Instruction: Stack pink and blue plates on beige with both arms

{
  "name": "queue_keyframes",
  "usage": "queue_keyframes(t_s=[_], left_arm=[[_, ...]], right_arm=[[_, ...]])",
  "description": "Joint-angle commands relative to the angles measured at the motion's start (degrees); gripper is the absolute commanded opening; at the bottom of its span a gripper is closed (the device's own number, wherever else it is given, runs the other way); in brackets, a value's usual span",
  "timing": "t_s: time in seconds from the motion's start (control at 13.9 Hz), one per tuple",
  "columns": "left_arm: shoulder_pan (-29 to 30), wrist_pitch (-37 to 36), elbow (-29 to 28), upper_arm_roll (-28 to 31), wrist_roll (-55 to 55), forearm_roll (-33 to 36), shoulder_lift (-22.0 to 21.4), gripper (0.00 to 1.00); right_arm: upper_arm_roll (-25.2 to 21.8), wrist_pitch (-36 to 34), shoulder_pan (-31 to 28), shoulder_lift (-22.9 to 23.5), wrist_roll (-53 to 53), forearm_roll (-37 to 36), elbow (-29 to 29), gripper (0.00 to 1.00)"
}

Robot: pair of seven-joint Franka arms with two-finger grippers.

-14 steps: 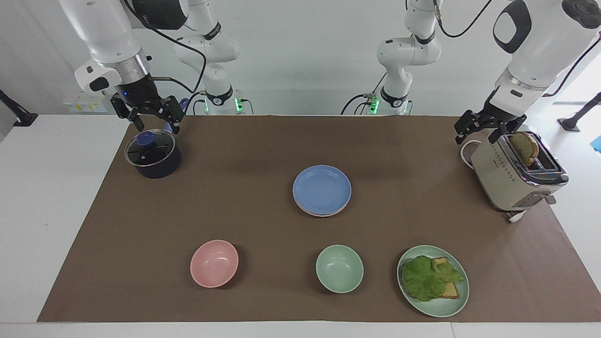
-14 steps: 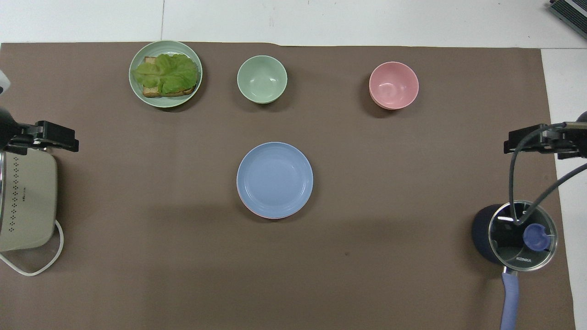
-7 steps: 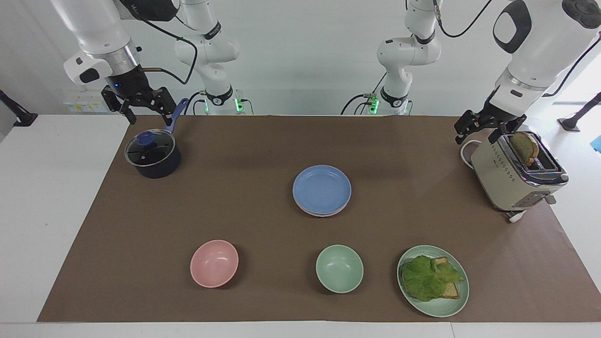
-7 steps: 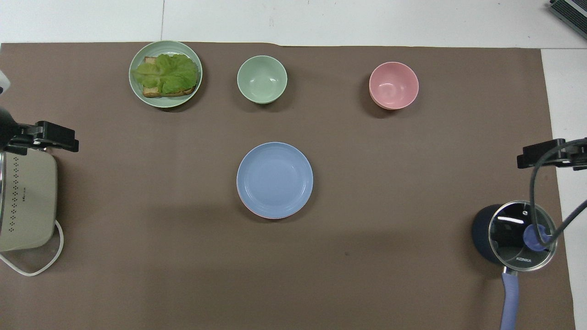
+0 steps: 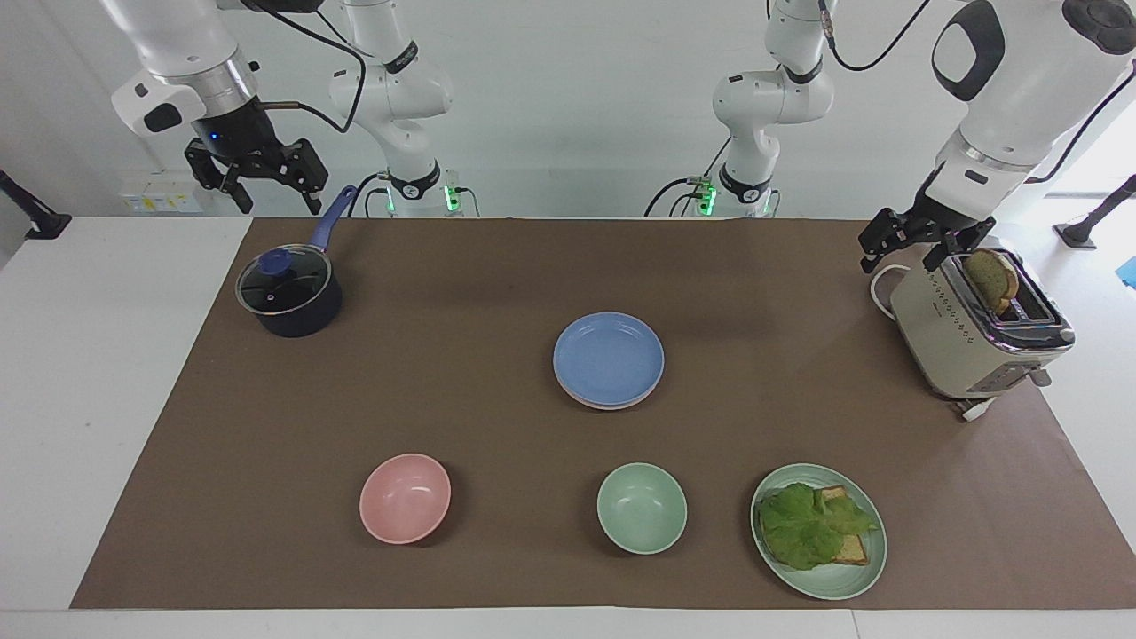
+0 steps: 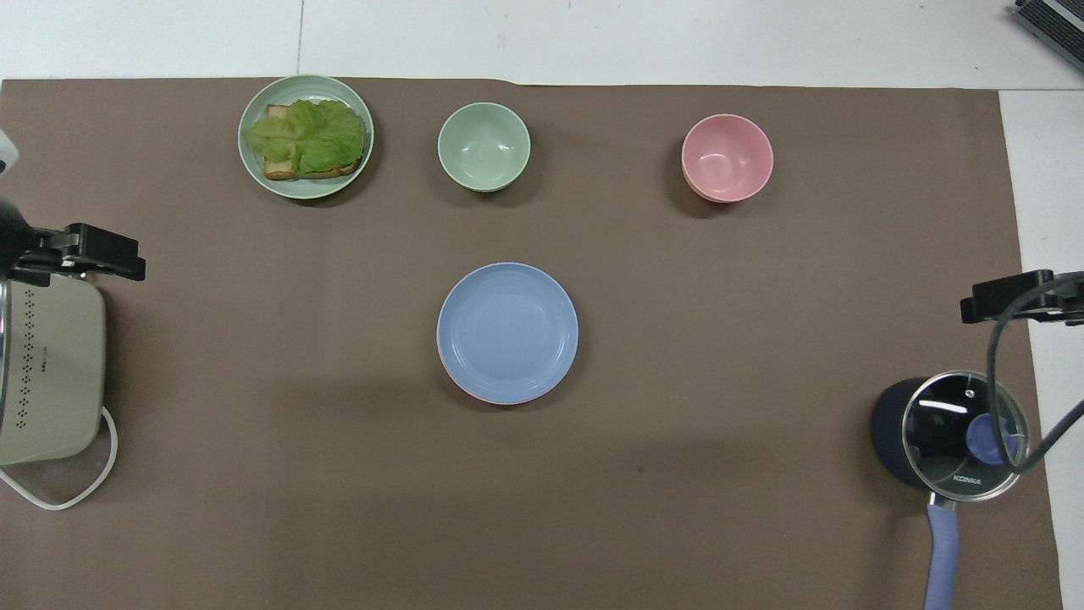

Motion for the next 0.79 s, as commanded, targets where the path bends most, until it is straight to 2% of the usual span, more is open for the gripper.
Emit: queue_keyframes(t_s=[0.0, 0.5, 0.72], left_arm=[[0.22, -0.85, 0.53, -0.21, 0.31, 0.82, -0.05, 1.00], [0.22, -0.85, 0.53, -0.21, 0.31, 0.82, -0.05, 1.00], [0.22, -0.85, 0.53, -0.21, 0.31, 0.82, -0.05, 1.00]], right_arm=[[0.34, 1.14, -0.24, -1.80, -1.59, -1.17, -2.35, 1.00], [0.51, -0.62, -0.33, -1.27, -1.07, -0.91, -1.11, 1.00], [0.60, -1.32, -0.33, -1.10, 3.23, -0.11, -0.76, 1.00]])
